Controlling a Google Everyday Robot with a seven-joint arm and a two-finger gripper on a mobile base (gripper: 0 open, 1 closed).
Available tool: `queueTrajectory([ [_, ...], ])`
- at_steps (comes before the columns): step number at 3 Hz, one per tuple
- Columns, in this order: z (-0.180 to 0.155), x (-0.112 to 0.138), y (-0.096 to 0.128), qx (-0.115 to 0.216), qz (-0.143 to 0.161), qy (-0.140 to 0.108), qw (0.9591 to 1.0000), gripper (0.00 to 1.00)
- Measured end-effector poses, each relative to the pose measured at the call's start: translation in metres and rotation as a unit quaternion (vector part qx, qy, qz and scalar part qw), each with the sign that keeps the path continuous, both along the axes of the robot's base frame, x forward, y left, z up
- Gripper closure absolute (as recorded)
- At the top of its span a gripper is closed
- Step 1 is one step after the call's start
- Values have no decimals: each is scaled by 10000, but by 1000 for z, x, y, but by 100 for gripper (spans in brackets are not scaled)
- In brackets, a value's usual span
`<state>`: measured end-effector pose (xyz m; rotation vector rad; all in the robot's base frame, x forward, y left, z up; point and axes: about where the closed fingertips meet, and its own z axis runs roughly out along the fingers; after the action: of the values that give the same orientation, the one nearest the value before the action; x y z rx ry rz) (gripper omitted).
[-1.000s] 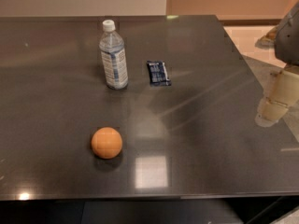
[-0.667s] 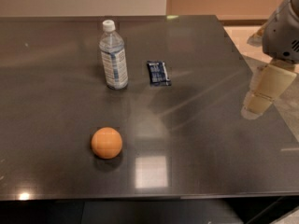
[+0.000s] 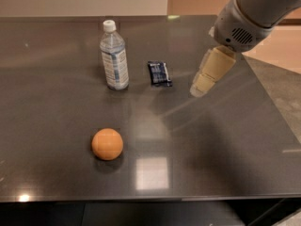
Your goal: Knock blue plastic bottle over
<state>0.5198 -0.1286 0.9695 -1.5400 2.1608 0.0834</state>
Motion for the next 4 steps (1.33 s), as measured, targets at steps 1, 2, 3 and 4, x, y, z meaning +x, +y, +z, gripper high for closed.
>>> queueTrajectory([
  [1,-2,31,36,487,10,-160,9987,0],
  [2,-8,53,71,943,67,-213,9953,0],
  [3,-16,75,110,1320,119,-220,9909,0],
  [4,-21,99,143,1640,77,-195,9862,0],
])
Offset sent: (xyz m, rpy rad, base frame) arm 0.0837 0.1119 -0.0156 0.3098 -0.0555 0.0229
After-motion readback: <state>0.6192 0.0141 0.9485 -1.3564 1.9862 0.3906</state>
